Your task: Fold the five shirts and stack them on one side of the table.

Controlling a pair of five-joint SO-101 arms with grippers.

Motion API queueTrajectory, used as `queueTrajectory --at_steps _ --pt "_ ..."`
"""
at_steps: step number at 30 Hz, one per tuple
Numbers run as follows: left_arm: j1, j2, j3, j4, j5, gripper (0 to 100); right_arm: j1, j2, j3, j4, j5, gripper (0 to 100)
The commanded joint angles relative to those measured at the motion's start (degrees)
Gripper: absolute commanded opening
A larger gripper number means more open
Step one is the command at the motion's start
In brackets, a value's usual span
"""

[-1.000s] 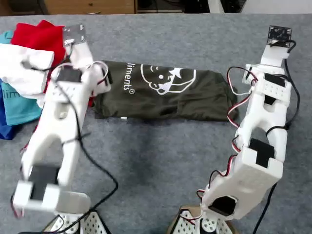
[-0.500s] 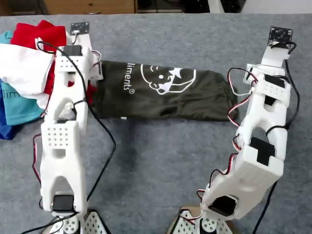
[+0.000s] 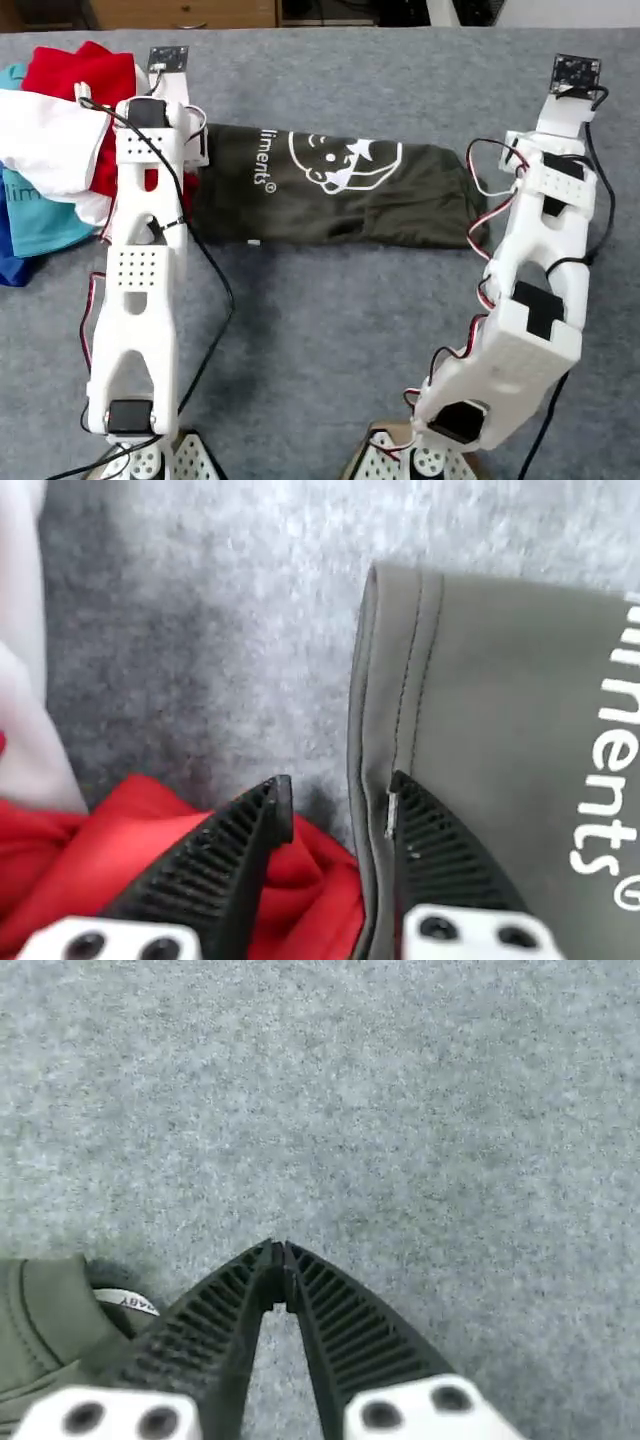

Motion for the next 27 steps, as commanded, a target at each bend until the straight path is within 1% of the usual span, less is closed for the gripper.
queueTrajectory --at_steps 1,6,10,15,19,23,27 --pt "0.1 -6.4 -2.5 2.5 -0.3 17 0.6 -0.5 -1.6 -1.2 -0.2 0.2" --pt "0.7 -10.5 -2.5 5.5 -0.3 17 0.4 -0.5 -1.6 -1.2 -0.2 0.2" --pt "1.4 -11.7 -2.2 5.7 1.1 17 0.4 -0.5 -1.6 -1.2 -0.2 0.2" --pt "3.1 -7.3 0.8 5.4 1.3 17 0.6 -0.5 -1.6 -1.2 -0.2 0.2" --pt "4.2 -3.0 0.4 5.3 1.3 17 0.4 -0.5 -1.6 -1.2 -0.2 0.2" --pt "3.7 0.3 0.5 1.6 1.5 17 0.4 -0.5 -1.6 -1.2 -0.2 0.2" --pt "1.2 2.1 0.4 -0.8 6.3 17 0.7 -0.5 -1.8 -1.2 -0.1 0.2"
